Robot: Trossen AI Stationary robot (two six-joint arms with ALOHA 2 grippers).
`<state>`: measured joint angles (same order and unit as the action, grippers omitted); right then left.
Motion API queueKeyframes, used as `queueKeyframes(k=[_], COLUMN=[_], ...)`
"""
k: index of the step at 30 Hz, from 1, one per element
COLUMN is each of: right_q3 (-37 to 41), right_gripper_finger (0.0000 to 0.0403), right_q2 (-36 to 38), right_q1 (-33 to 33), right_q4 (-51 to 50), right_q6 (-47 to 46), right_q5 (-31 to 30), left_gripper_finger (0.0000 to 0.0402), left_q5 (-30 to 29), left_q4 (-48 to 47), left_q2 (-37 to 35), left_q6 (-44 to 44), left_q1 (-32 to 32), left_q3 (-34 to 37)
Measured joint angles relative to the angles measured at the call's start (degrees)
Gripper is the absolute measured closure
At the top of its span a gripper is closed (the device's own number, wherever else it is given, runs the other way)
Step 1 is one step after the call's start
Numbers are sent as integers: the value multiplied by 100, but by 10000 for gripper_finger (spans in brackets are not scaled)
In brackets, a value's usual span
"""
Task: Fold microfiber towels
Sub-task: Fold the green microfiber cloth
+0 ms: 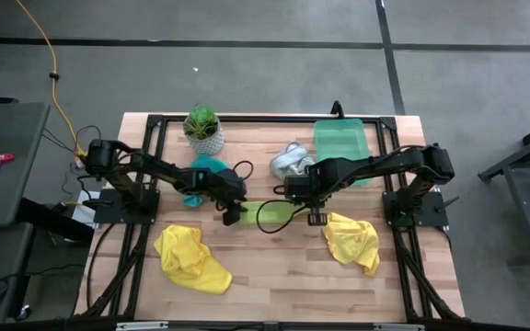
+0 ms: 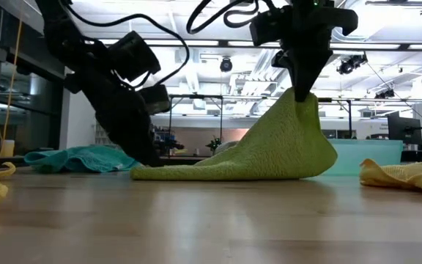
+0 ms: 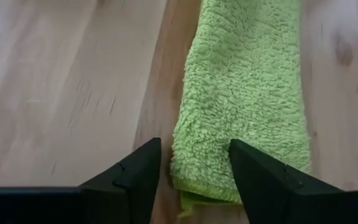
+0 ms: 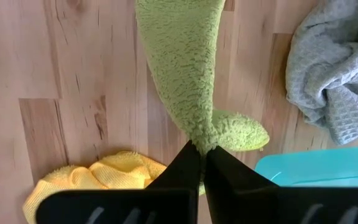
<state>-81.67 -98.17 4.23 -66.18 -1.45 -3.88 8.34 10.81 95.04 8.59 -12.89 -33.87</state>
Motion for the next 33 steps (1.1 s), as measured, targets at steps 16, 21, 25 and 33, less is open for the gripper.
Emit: queueKeyframes(k=[16,21,25,33], right_q3=[4,4,4,4], right_gripper_finger=[403,403,403,403], right_q2=[0,0,0,0], right_q1=[0,0,0,-130], right_q4=[62,64,62,45], right_q6=[0,-1,-2,1], right_q5=[0,1,0,-751], left_gripper_finger=[394,388,398,400], left_q5=[-396,-685,-909,-1657], left_q4=[-491,-894,-1148,-1587], left_q2=[-704,-1136,-1645,-2948], left_q6=[-631,-686,-779,-1243], left_q1=[92,94,92,94], left_q3=[2,2,2,4])
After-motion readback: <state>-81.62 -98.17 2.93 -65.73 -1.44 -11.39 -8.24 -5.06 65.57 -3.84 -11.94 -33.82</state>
